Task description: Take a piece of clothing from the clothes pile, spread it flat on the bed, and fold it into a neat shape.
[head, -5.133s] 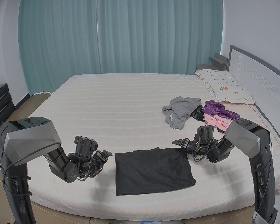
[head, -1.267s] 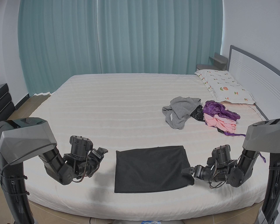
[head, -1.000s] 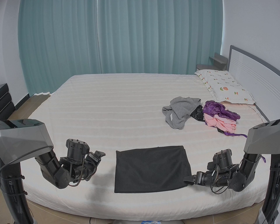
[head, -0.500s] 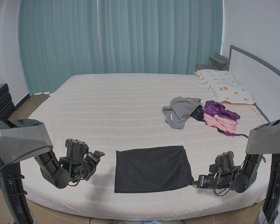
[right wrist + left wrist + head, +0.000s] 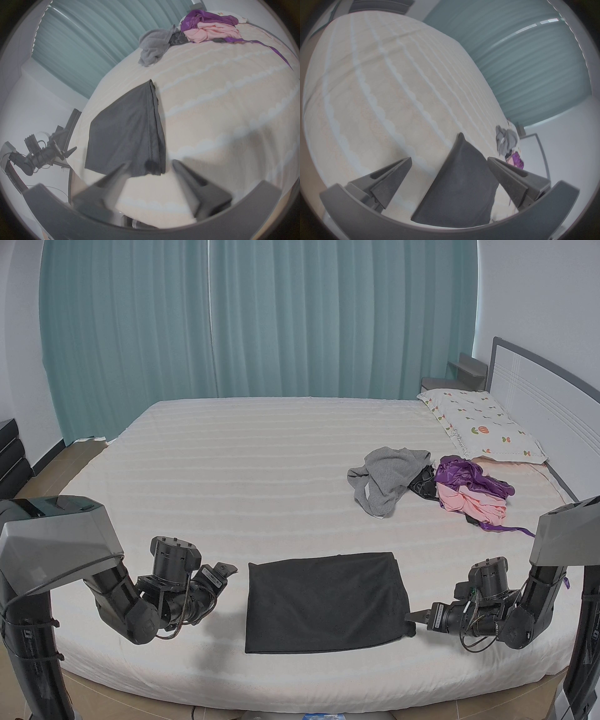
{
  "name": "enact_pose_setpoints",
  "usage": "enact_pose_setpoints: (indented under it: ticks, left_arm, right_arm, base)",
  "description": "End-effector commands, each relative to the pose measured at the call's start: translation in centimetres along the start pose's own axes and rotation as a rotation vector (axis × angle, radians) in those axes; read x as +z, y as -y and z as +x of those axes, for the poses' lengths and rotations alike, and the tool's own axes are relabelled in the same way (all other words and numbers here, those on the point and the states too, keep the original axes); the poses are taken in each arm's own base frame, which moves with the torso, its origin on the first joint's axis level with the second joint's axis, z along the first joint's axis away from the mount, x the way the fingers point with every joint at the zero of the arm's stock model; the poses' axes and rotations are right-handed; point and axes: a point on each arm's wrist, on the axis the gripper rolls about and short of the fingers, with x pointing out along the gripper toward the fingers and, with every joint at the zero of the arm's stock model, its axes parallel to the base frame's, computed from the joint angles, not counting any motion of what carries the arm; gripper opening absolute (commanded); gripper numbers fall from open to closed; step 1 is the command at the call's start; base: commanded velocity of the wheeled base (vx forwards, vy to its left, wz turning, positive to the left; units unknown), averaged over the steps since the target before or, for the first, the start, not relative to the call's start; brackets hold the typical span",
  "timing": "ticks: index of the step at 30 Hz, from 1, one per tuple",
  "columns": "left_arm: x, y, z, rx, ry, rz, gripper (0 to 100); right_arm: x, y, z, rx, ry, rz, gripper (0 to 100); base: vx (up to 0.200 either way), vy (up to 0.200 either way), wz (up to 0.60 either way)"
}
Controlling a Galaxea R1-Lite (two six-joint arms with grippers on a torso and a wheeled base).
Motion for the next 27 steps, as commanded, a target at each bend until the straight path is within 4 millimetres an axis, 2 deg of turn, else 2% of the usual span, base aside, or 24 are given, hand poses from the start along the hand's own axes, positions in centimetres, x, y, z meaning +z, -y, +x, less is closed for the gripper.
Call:
enact_pose_setpoints:
  ticks: [1,5,9,13,27]
  left_arm:
    - [-2.2,-0.4,2.0,0.023,-0.054,0.143,100]
    - [-3.1,-0.4,3.4,0.018,-0.073,0.292,100]
    - [-3.4,-0.1,5.1,0.003,-0.071,0.386,100]
    - [-3.9,-0.1,5.9,-0.003,-0.079,0.470,100]
    - [-4.6,1.4,8.4,-0.057,-0.065,0.489,100]
  right_arm:
    - [0.5,0.5,0.7,0.011,0.043,0.058,100]
    - [1.0,0.4,1.4,0.034,0.095,0.104,100]
    - [1.0,0.5,1.8,0.043,0.114,0.101,100]
    - [1.1,0.6,1.8,0.052,0.127,0.097,100]
    - [1.0,0.6,1.9,0.062,0.142,0.096,100]
  base:
    - [0.000,0.000,0.00]
    - [0.000,0.000,0.00]
    - [0.000,0.000,0.00]
    - [0.000,0.000,0.00]
    - [0.000,0.000,0.00]
